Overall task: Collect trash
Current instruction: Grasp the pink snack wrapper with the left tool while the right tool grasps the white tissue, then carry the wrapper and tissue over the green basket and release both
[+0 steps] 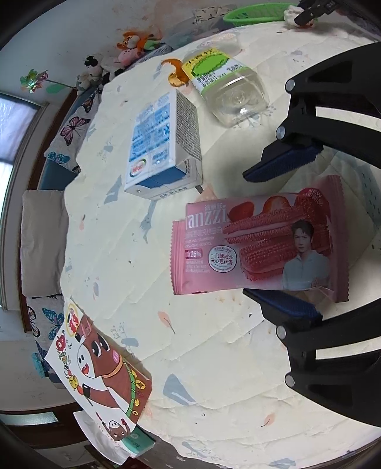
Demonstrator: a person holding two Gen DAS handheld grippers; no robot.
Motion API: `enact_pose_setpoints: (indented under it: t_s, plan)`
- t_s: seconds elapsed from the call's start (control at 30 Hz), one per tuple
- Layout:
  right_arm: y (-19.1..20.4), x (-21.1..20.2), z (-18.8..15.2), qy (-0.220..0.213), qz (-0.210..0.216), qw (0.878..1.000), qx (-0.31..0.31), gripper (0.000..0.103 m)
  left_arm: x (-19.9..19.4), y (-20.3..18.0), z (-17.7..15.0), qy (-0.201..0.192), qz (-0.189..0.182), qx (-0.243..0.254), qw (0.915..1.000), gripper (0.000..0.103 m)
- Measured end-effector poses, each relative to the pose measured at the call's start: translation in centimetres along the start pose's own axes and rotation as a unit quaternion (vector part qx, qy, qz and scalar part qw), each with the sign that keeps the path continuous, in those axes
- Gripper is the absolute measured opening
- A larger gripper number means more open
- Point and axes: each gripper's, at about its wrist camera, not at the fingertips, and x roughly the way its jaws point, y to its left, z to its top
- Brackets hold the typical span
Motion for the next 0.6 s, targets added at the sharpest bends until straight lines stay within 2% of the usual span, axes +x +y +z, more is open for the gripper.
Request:
enact_pose_setpoints:
  t_s: [0.07, 0.27, 0.43, 0.6]
  plan:
    - [-0.2, 0.2, 0.0, 0.002, -0.001, 1.000, 0.005, 0.072, 0.3, 0.2, -0.1, 0.004, 0.005, -0.002, 1.0000, 0.058]
    - [-0.4, 0.1, -0.1, 0.000, 0.001, 1.000, 0.010, 0.064, 0.4, 0.6, -0.1, 0.004, 0.014, -0.005, 0.9999, 0.042]
    - [-0.1, -0.4, -0.3, -0.005, 0.009, 1.000, 0.008, 0.062, -0.4, 0.9, -0.4, -0.001, 0.010, -0.017, 0.9998, 0.036]
    - [0.5, -1.3, -0.4, -0.014, 0.016, 1.000, 0.000, 0.062, -2.2, 0.7, -1.0, -0.014, -0.006, -0.017, 0.9997, 0.035]
